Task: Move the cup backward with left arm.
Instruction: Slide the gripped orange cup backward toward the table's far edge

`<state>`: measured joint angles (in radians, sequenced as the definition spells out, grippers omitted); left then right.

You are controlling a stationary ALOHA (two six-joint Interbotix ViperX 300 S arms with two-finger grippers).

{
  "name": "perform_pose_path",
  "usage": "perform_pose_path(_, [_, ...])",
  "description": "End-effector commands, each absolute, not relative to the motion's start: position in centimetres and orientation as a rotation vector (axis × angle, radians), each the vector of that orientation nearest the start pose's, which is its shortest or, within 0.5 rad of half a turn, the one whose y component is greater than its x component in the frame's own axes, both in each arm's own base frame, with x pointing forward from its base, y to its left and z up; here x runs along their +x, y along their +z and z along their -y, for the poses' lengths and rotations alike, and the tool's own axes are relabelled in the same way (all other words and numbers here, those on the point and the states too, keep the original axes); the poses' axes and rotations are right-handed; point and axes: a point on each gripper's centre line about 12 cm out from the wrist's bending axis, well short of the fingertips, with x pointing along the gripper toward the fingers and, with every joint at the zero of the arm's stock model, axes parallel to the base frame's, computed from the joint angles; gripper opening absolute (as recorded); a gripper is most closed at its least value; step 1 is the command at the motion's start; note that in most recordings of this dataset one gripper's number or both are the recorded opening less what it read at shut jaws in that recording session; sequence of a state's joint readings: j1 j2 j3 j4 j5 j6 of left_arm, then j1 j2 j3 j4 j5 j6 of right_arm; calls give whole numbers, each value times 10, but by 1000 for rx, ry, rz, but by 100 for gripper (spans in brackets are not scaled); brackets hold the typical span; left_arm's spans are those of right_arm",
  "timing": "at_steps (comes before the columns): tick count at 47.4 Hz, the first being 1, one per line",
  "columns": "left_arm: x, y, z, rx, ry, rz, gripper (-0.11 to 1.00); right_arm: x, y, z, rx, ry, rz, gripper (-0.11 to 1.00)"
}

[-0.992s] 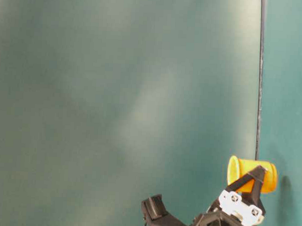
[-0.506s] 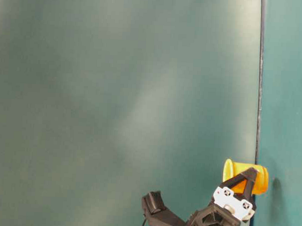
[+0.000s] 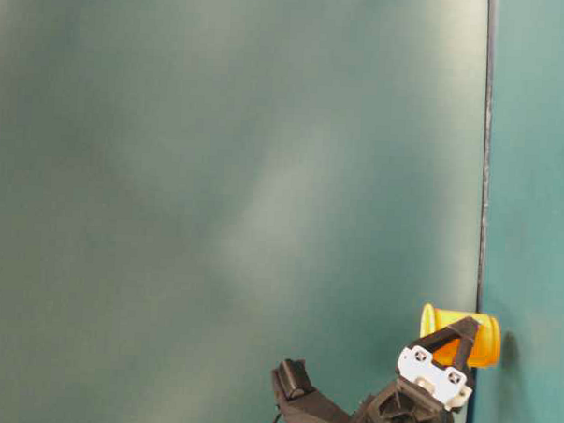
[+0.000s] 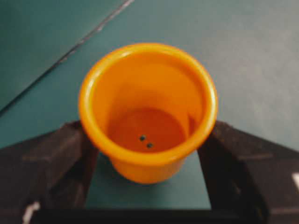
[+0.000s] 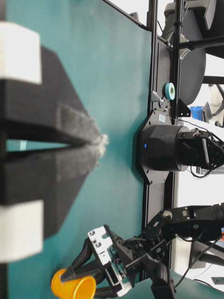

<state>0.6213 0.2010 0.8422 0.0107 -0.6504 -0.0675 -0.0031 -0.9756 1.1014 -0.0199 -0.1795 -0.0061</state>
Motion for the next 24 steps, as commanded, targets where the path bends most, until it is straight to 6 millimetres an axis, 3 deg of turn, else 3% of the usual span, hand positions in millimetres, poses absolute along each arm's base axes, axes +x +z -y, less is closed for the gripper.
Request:
perform_pose_path(1, [315, 118, -227, -170, 623, -314, 64, 203, 326, 0, -28, -1, 84, 0])
perform_pose_path(24, [318, 115, -234, -176, 633, -312, 64, 203, 327, 0, -28, -1, 86, 0])
